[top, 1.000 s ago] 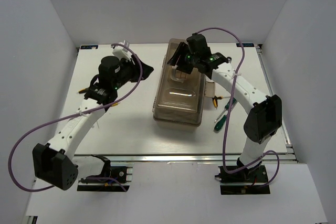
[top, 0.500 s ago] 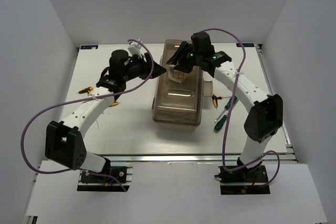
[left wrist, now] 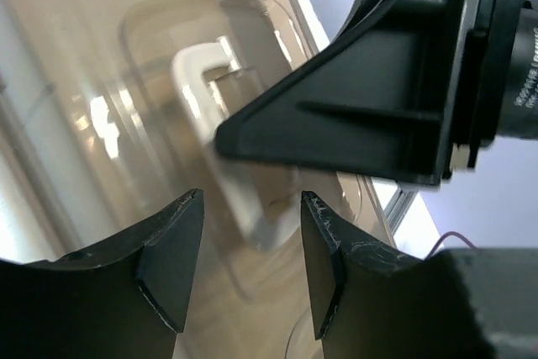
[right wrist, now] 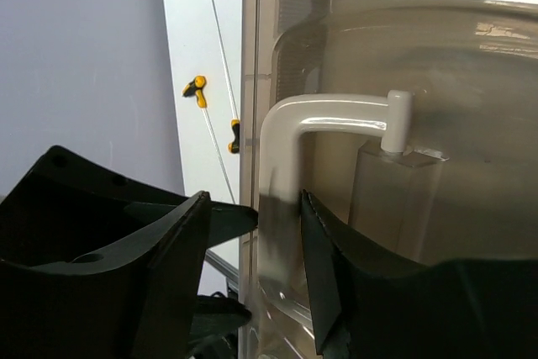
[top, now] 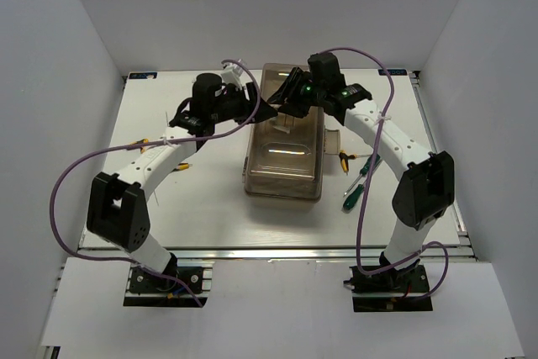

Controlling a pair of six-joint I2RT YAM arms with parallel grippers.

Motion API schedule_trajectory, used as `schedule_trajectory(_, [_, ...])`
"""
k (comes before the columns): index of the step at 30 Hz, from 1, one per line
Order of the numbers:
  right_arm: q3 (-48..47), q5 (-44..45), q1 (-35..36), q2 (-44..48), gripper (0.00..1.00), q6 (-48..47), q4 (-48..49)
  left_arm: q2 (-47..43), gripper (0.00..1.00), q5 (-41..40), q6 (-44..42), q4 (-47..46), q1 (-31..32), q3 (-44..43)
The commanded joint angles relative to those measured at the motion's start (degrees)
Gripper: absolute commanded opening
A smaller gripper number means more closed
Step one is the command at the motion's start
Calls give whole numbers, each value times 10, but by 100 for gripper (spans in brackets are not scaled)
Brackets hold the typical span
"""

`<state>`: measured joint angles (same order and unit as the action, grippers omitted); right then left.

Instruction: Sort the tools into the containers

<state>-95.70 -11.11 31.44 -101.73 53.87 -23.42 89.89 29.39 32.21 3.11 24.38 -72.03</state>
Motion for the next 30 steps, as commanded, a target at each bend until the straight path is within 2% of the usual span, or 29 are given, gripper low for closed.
schedule_trajectory(1, [6,-42,5,36,52,15,37,14,60,-9,-21,35,16,-27])
schedule_trajectory(6, [15,-55,4,40,52,16,48,32,59,-11,-21,30,28,-32])
schedule_trajectory(9, [27,-63,3,44,53,12,57,47,48,-8,-20,35,36,-44])
schedule_trajectory(10, [31,-65,3,46,54,5,67,53,40,-10,-21,38,37,-48])
schedule_trajectory(12, [33,-66,0,50,62,-13,77,58,32,-11,-21,42,42,-53])
schedule_trajectory(13, [31,-59,-2,51,64,-52,83,62,24,-16,-18,44,43,-55])
schedule_trajectory(14, [28,-32,-10,56,70,-74,87,63,21,-20,-17,47,44,-57])
schedule_trajectory(16, [31,-7,-26,64,74,-118,114,64,19,-27,-14,51,44,-61])
schedule_trajectory(19, [29,22,-75,78,74,-219,134,59,13,-51,-10,61,44,-70])
schedule_trajectory(20, [33,8,-111,86,75,-255,146,57,10,-63,-9,70,44,-74])
schedule_trajectory(23, [63,-53,-190,106,74,-286,159,52,8,-80,-7,88,44,-98])
schedule_trajectory(25, [88,-57,-218,118,73,-317,152,45,6,-101,-4,97,44,-111])
schedule_trajectory(30, [234,-75,-266,155,69,-387,139,25,0,-143,8,116,38,-137])
